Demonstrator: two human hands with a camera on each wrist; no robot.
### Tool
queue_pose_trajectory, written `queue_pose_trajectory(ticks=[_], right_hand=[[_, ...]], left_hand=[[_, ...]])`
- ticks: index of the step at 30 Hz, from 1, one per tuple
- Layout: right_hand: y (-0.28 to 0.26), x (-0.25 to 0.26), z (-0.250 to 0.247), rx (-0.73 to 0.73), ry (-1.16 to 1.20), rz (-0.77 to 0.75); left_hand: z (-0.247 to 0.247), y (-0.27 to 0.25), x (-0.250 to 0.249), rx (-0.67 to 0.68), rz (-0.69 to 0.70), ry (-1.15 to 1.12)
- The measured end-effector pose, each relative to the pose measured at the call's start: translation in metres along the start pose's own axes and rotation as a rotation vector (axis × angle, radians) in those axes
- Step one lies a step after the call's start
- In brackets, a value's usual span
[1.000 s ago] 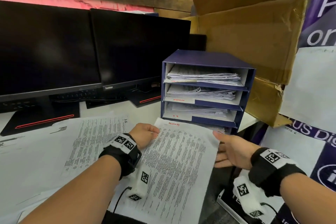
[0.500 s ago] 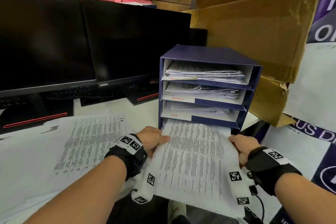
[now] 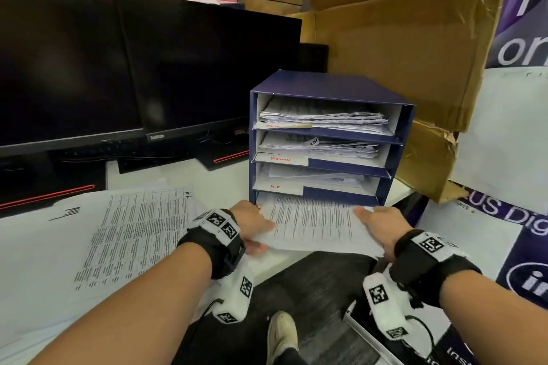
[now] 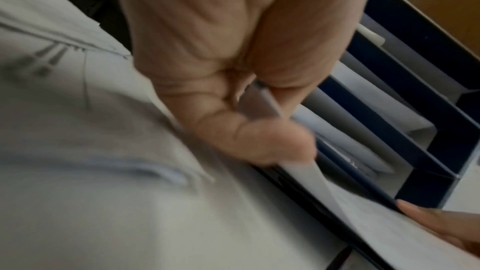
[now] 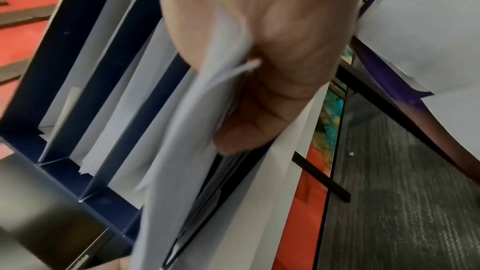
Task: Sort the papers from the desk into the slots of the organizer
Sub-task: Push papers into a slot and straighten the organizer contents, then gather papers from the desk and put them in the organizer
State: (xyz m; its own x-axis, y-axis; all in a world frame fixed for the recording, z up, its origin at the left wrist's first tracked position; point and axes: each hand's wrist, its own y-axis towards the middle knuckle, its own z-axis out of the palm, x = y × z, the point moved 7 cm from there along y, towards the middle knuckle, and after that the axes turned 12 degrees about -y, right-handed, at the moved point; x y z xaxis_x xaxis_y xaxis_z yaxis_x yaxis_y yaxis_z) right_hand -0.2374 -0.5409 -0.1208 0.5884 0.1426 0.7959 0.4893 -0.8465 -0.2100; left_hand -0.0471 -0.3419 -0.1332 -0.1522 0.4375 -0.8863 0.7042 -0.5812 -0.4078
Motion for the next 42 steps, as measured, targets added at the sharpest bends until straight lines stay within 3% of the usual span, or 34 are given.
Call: queue_pose_trajectory(ticks=[2, 6, 8, 12, 14, 19, 24, 29, 33, 37, 42], right_hand=[[-0.008, 0.000, 0.013, 0.123, 0.121, 0.065], [-0.029, -0.010, 0.020, 0.455, -0.083, 0.149], [-0.027, -0.012, 0.019, 0.453, -0.004, 0.123], [-0.019, 0.007, 0.024, 0.368, 0.464, 0.070], [-0.020, 0.014, 0.035, 0.402, 0.487, 0.048], [-0.026, 0.024, 0.065, 0.452, 0.137, 0.002], [-0.038, 0.058, 0.098, 0.520, -0.030, -0.103], [-0.062, 0.100, 0.146, 0.600, -0.250, -0.266], [-0.077, 0.126, 0.185, 0.579, -0.552, -0.417], [-0.076, 0.142, 0.211, 0.497, -0.794, -0.540], [-0.070, 0.143, 0.230, 0.524, -0.819, -0.542]], left_hand=[[-0.003, 0.002, 0.002, -0.020, 0.010, -0.089], [-0.009, 0.008, -0.002, -0.170, 0.059, -0.460], [-0.002, 0.008, -0.004, -0.133, 0.048, -0.606], [-0.002, 0.003, -0.007, -0.047, 0.049, -0.649], [-0.010, -0.003, -0.008, -0.037, 0.070, -0.571], [-0.053, -0.021, -0.006, -0.110, 0.148, -0.267], [-0.113, -0.051, 0.000, -0.222, 0.115, -0.062], [-0.183, -0.069, 0.021, -0.352, 0.016, 0.531], [-0.207, -0.080, 0.053, -0.266, -0.105, 0.840], [-0.202, -0.080, 0.062, -0.163, -0.063, 0.879], [-0.193, -0.080, 0.059, -0.059, -0.015, 0.823]])
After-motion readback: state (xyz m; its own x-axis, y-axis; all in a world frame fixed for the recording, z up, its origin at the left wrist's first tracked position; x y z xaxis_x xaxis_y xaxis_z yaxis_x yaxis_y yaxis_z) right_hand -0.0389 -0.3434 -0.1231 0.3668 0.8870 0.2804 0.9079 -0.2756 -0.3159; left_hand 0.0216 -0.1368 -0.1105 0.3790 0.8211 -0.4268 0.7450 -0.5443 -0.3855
